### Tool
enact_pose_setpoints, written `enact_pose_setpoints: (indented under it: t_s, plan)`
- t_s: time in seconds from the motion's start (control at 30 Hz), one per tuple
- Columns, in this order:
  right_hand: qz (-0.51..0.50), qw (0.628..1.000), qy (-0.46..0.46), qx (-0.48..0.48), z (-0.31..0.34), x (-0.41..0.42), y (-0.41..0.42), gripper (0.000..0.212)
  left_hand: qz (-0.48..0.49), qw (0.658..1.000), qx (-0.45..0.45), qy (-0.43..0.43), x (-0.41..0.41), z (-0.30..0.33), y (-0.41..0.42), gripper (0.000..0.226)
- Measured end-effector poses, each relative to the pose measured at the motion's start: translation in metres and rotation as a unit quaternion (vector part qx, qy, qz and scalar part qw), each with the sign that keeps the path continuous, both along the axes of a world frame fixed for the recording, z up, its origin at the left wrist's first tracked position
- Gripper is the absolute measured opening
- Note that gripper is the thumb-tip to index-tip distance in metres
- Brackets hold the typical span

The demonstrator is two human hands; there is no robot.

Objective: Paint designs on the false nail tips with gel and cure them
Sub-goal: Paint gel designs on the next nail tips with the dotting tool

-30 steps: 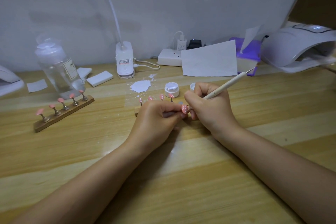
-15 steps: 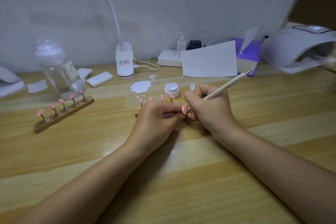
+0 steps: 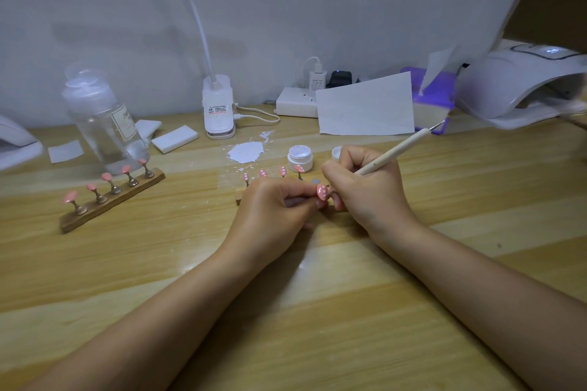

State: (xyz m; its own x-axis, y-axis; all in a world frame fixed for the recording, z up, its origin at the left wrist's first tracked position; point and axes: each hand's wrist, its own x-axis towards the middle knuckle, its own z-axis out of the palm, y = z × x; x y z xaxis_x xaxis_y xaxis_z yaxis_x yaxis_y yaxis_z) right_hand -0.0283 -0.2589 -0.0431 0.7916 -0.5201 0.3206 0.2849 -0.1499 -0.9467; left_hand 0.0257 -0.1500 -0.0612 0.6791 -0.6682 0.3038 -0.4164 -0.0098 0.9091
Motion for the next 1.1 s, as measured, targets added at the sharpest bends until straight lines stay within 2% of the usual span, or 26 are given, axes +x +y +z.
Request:
enact_pose_setpoints:
  t_s: [0.47,0.7,1.1]
  plan:
    - [0.001,1.000,-0.002,0.000,0.0000,-0.0002,-0.0001,0.042,0.006,1.000,0.000,0.006,-0.0014,0.0019,0.0003,0.028]
    - [0.002,1.000,-0.001,0.001,-0.0005,0.0002,0.0002,0.042,-0.002,1.000,0.004,0.003,-0.0013,0.0023,0.0002,0.037]
    - [-0.001,1.000,-0.002,-0.005,-0.0001,-0.0006,-0.0001,0.040,-0.002,1.000,-0.003,0.004,-0.0004,0.0008,0.0006,0.033]
